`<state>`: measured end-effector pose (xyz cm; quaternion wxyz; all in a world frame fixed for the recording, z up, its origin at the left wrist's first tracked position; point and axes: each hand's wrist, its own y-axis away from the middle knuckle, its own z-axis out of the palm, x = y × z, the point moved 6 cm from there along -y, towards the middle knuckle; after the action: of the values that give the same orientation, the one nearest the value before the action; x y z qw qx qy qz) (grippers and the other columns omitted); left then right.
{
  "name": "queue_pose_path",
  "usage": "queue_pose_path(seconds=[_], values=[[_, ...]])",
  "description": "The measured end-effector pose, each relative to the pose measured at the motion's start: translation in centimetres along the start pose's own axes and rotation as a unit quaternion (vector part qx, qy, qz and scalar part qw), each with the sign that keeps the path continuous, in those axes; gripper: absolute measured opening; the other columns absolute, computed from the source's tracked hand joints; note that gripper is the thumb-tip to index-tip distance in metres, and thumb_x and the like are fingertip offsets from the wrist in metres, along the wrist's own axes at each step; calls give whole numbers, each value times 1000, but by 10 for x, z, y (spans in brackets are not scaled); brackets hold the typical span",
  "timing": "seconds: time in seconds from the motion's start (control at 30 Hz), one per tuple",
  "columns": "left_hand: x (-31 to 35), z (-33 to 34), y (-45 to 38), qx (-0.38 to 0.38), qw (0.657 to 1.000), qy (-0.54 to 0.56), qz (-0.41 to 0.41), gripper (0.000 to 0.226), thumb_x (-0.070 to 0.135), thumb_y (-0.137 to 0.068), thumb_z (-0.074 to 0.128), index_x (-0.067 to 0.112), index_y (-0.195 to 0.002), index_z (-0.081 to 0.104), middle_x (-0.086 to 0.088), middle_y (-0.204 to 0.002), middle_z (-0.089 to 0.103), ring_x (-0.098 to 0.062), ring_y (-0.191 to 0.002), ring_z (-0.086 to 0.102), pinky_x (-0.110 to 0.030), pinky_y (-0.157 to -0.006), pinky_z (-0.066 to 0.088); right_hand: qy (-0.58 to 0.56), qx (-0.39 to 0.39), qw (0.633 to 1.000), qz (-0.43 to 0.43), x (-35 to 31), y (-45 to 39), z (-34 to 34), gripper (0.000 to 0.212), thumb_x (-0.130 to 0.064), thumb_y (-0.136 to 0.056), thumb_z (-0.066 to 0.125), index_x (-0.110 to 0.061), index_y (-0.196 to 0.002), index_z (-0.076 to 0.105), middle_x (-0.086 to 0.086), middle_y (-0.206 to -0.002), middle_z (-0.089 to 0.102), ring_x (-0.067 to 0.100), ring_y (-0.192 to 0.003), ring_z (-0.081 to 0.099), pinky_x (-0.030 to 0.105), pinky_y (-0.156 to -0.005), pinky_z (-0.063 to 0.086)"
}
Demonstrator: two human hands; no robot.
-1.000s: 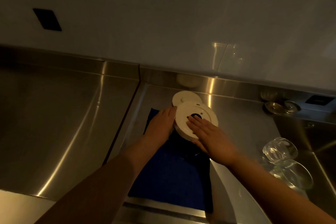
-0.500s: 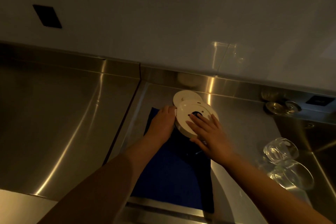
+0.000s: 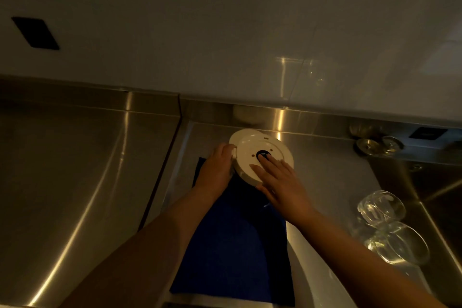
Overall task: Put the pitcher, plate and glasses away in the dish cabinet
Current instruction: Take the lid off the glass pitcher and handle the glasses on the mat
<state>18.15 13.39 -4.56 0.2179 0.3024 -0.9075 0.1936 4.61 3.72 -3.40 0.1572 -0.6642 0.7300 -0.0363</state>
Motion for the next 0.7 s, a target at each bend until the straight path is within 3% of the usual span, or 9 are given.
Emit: queue_pose_path(seconds=[0.1,0.23,0.33,0.4,0.57,0.7], values=[[-7,0,4,-17,1000,3,-13,54,9,-85,63,9,-134,39,-13,-132,42,-21,-110,46,-26,-82,41,24,-15,999,-16,-4,-6,6,52,-33,-91,53,-23,-140,40,6,-149,35,23,-139,23,40,-108,19],[-2,-3,8,-40,997,-47,45,72,3,-87,56,13,-148,19,-12,-149,25,-25,-127,36,-34,-100,39,31,-5,999,-20,-2,-6,7,51,-37,-91,46,-23,-140,40,7,-147,38,24,-138,27,41,-108,23],[7,-4,10,-44,990,-98,93,73,0,-89,52,18,-149,16,-8,-157,11,-26,-139,18,-32,-112,15,26,3,999,-27,-3,-5,6,51,-37,-91,47,-22,-139,41,8,-146,40,25,-136,30,42,-107,25],[16,-1,10,-59,982,-110,139,64,3,-91,47,16,-148,22,-6,-157,12,-24,-143,6,-31,-113,-4,24,7,999,-33,-4,-6,6,51,-36,-91,48,-20,-139,42,9,-146,40,27,-136,33,43,-106,28],[37,5,14,-76,976,-79,188,56,28,-91,36,13,-145,31,-6,-152,29,-17,-141,19,-23,-114,-7,7,4,999,-32,2,2,5,54,-36,-93,47,-18,-143,37,10,-150,32,25,-140,26,43,-110,29],[51,19,16,-80,969,-147,183,61,48,-96,34,20,-148,22,0,-155,21,-15,-143,10,-36,-117,-5,-12,6,1000,-22,15,16,-1,52,-33,-95,45,-16,-143,37,12,-149,34,27,-139,27,47,-111,30]])
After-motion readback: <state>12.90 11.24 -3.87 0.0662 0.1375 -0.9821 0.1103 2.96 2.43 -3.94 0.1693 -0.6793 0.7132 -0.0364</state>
